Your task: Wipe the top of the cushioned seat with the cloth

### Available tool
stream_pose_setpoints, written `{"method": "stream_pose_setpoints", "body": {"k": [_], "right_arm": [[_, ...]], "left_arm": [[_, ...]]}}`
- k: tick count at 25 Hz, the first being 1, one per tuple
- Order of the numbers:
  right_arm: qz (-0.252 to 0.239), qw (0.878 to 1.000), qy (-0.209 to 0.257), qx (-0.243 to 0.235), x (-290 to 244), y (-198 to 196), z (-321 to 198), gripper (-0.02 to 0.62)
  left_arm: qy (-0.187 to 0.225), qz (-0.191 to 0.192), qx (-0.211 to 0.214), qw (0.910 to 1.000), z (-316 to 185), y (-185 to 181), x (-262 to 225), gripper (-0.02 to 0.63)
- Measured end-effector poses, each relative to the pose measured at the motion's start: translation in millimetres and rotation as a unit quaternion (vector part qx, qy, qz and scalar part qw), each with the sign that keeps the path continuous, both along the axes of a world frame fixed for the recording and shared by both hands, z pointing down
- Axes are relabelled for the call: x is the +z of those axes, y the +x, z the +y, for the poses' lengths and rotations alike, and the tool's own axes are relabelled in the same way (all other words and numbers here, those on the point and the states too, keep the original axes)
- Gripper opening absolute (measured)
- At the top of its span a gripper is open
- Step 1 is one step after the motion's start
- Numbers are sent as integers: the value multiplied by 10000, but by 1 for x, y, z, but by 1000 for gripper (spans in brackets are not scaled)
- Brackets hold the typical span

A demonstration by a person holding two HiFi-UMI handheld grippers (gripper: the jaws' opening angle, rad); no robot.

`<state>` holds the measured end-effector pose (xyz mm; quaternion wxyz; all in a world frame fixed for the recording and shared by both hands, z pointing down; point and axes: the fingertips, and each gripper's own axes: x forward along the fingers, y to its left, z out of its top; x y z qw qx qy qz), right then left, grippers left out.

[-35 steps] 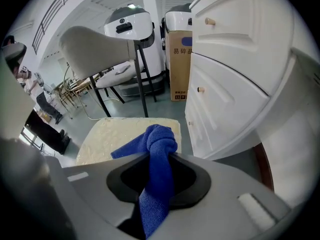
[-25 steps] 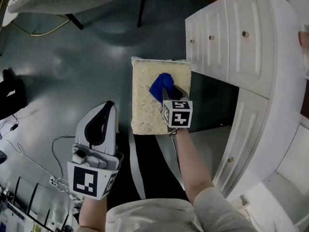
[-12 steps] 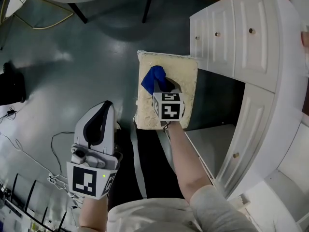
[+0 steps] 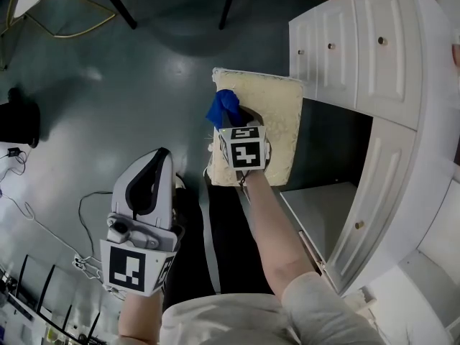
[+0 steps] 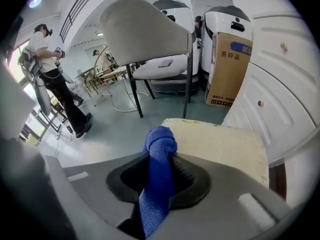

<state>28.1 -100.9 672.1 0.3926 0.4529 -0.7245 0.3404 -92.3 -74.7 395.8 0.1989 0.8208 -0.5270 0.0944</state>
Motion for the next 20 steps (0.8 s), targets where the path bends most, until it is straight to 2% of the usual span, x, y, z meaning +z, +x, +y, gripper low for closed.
{"method": "stream_pose_setpoints", "body": {"k": [14, 20], "right_arm": [[-84, 9999, 11, -96, 0, 1, 48, 91], [-3, 9998, 32, -184, 1, 6, 50, 91]], "left_arm": [[68, -29, 81, 9999, 6, -8, -8, -14], [71, -41, 151, 9999, 4, -4, -8, -12]]}}
